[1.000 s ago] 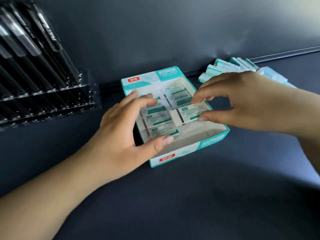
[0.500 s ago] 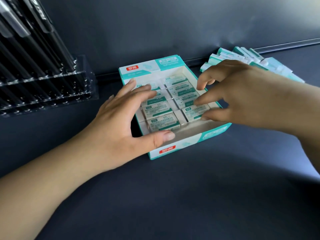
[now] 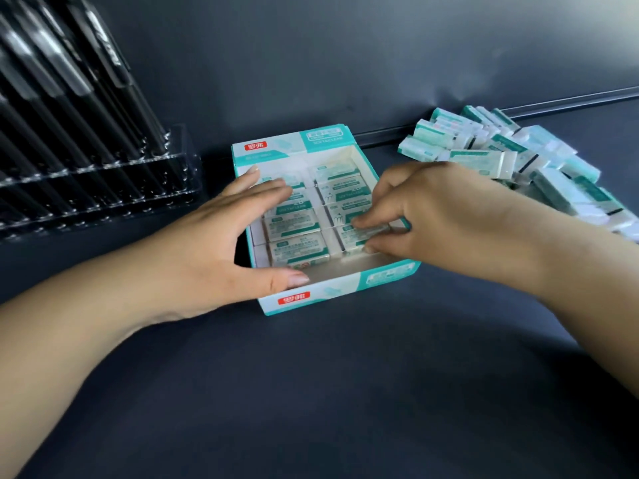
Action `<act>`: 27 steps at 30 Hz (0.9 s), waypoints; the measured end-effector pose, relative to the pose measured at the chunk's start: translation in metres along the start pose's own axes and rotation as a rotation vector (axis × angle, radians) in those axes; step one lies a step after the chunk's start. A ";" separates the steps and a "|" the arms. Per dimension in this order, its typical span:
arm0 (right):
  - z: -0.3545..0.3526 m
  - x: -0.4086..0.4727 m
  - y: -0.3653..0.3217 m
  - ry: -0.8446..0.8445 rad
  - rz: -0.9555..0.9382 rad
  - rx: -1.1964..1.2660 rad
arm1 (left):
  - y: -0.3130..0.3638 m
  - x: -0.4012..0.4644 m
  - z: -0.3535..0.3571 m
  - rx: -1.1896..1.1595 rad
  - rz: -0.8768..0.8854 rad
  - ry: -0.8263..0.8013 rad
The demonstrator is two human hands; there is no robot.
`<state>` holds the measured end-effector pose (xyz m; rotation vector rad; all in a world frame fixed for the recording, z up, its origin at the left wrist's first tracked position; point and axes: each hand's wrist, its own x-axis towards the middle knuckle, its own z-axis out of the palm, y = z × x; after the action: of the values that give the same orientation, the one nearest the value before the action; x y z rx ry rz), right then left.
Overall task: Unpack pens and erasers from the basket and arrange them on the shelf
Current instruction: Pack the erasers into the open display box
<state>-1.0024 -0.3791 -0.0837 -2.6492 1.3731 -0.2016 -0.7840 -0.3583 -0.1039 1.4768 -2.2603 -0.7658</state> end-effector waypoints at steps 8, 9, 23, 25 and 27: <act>-0.036 -0.012 0.014 0.012 0.105 0.411 | 0.012 -0.006 -0.005 0.097 -0.034 -0.053; -0.042 -0.015 0.020 0.054 0.127 0.437 | 0.016 -0.005 -0.006 0.093 -0.037 -0.030; -0.036 -0.059 0.125 0.251 0.343 0.346 | 0.123 0.090 0.033 0.016 0.017 0.027; -0.030 -0.059 0.133 0.259 0.338 0.367 | 0.126 0.110 0.043 0.068 0.032 -0.011; -0.026 -0.058 0.142 0.242 0.324 0.350 | 0.126 0.131 0.049 0.163 0.047 -0.018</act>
<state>-1.1544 -0.4142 -0.0887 -2.1389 1.6379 -0.6704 -0.9559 -0.4259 -0.0692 1.4858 -2.4115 -0.5958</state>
